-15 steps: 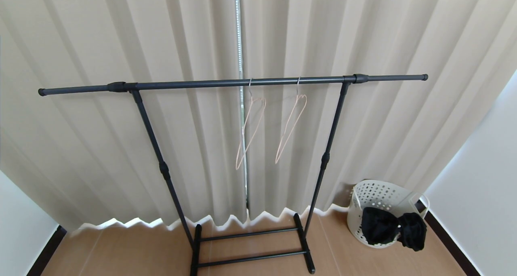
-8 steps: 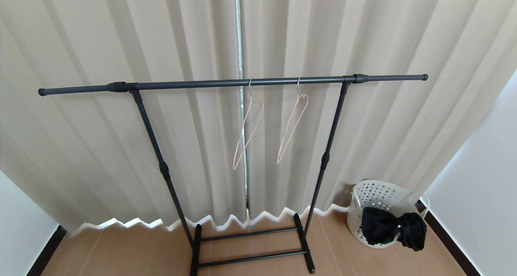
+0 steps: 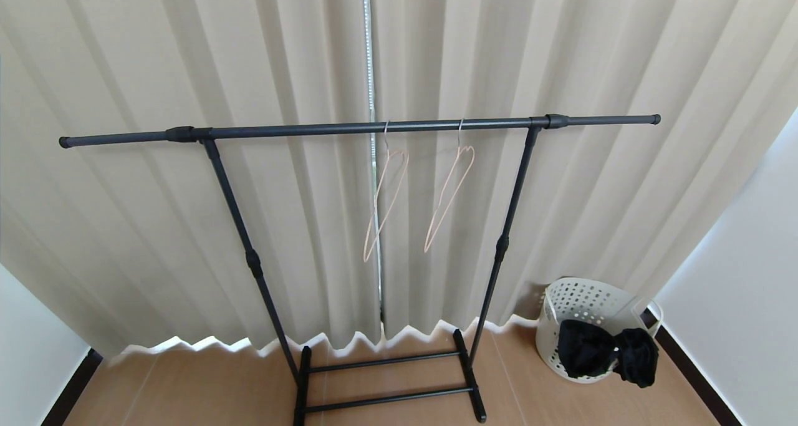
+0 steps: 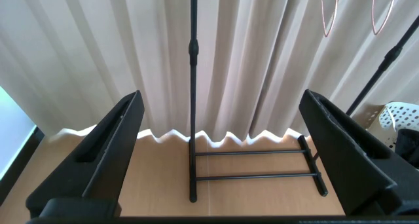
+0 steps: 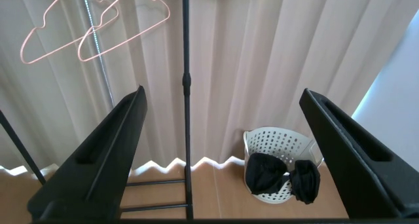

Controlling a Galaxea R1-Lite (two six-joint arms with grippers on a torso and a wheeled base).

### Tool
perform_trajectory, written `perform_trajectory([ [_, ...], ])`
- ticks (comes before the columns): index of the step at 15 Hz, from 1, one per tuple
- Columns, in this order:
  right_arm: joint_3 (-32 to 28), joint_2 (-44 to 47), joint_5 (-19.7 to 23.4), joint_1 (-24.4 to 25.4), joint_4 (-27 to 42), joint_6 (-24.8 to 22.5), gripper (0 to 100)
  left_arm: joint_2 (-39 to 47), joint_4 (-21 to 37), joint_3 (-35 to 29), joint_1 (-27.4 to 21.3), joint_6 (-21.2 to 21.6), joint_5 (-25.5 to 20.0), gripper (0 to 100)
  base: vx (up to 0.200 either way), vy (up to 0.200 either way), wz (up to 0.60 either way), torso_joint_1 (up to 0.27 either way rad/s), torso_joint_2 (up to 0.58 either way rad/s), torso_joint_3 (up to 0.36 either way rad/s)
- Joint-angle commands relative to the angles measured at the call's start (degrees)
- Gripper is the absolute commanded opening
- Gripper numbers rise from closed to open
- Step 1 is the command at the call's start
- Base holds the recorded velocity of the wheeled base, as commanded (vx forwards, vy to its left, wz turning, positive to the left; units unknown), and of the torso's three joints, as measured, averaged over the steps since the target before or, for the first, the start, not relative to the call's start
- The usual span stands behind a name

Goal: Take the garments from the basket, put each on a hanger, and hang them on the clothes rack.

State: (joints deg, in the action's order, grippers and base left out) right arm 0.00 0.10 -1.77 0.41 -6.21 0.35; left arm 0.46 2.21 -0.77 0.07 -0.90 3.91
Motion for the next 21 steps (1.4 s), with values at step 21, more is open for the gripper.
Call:
perform_trajectory([
  [21,0.0,0.2,0.2,0.0,0.1,-0.5,100,0.1,0.1,0.0,0.0,0.2,-0.1,100,0.0,0.0,0.0,0.0,0.0,0.0],
])
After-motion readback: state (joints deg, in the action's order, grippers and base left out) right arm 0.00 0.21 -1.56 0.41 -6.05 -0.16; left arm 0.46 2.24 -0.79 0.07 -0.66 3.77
